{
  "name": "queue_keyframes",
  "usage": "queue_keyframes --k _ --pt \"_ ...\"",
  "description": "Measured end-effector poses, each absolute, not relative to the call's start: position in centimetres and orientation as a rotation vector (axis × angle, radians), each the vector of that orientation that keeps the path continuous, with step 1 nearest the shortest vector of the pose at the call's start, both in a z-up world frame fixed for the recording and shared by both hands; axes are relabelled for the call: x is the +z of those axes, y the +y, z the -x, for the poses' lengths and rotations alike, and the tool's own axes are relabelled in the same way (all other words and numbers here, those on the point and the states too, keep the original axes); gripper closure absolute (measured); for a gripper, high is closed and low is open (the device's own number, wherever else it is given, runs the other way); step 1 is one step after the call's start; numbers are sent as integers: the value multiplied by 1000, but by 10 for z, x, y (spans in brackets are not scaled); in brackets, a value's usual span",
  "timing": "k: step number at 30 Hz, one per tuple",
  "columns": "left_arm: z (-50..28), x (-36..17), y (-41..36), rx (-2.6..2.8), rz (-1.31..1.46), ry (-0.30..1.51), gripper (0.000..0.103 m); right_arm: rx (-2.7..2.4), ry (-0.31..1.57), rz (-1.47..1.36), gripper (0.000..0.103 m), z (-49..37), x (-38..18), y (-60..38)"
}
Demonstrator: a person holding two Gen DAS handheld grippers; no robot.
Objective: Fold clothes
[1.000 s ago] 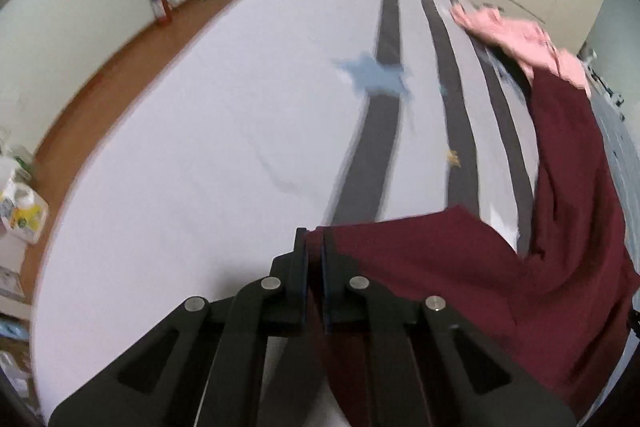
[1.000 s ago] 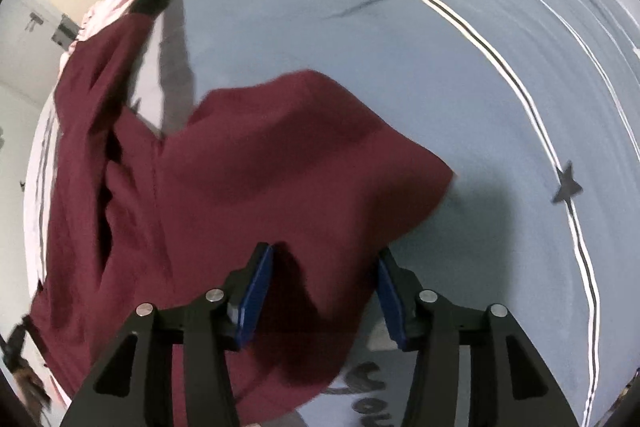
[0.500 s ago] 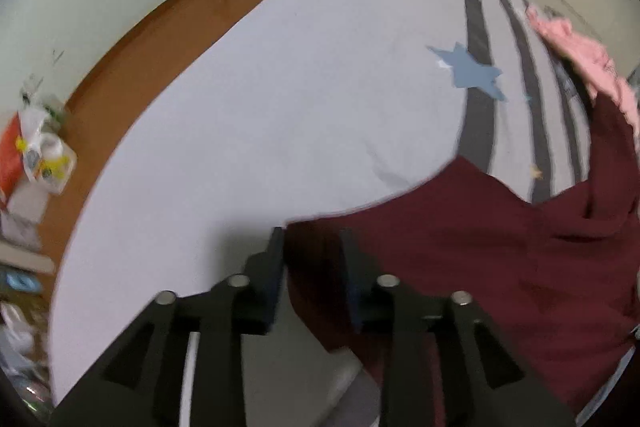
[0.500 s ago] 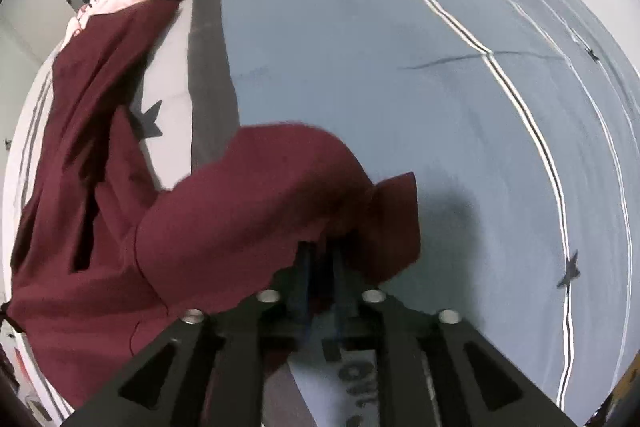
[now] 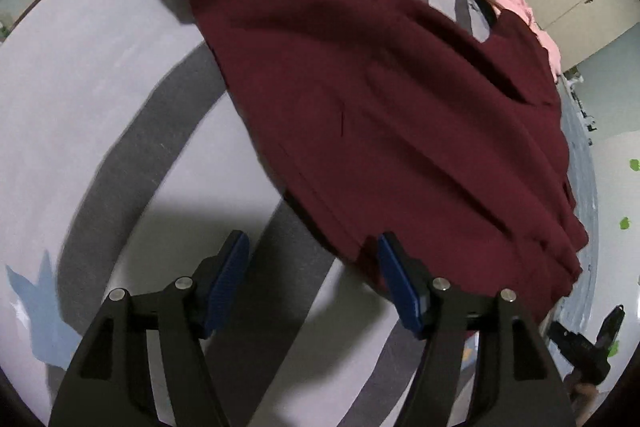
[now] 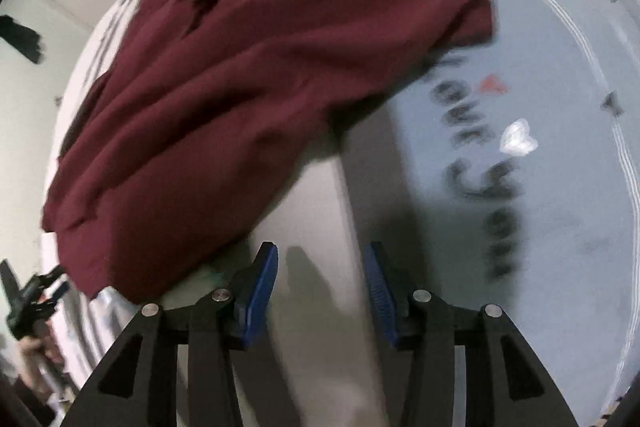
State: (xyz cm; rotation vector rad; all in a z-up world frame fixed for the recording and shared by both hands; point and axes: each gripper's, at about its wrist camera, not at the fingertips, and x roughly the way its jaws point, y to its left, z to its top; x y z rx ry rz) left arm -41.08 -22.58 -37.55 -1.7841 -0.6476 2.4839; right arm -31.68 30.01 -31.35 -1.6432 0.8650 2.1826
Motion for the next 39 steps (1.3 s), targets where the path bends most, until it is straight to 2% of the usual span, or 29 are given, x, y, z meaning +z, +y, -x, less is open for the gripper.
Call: queue_keyframes --k 4,8,10,14,15,16,17,19,22,27,32,39 --pt "416 -383 -222 2494 1775 -671 31 2193 931 1609 57 331 -324 287" --pt "417 -378 -201 2485 1732 -438 33 2237 913 1576 57 346 -322 278" --pt "419 -376 -196 2478 1692 -398 49 2250 929 1553 57 352 -321 279" --pt "420 -374 -200 2496 1665 -445 66 2254 993 1509 57 361 -323 290" --pt "421 -371 -203 2502 1662 -451 80 2255 1008 1500 57 363 -324 292" --pt "423 -370 -205 2506 1660 -450 94 2260 1014 1493 61 364 -324 294" --pt "424 -368 -206 2503 1650 -447 98 2263 994 1491 74 364 -324 295" --pt "425 -363 -206 2494 1627 -438 100 2247 980 1498 93 357 -321 300" --pt "425 -343 -208 2497 1600 -369 100 2227 980 1518 97 346 -315 306" --pt "398 -321 -202 2482 1618 -418 101 2225 893 1595 98 319 -295 302" --pt "373 -309 -189 2422 1709 -463 101 2159 901 1652 98 275 -271 302" --pt "300 -308 -171 2300 1870 -366 101 2052 831 1778 100 228 -254 305"
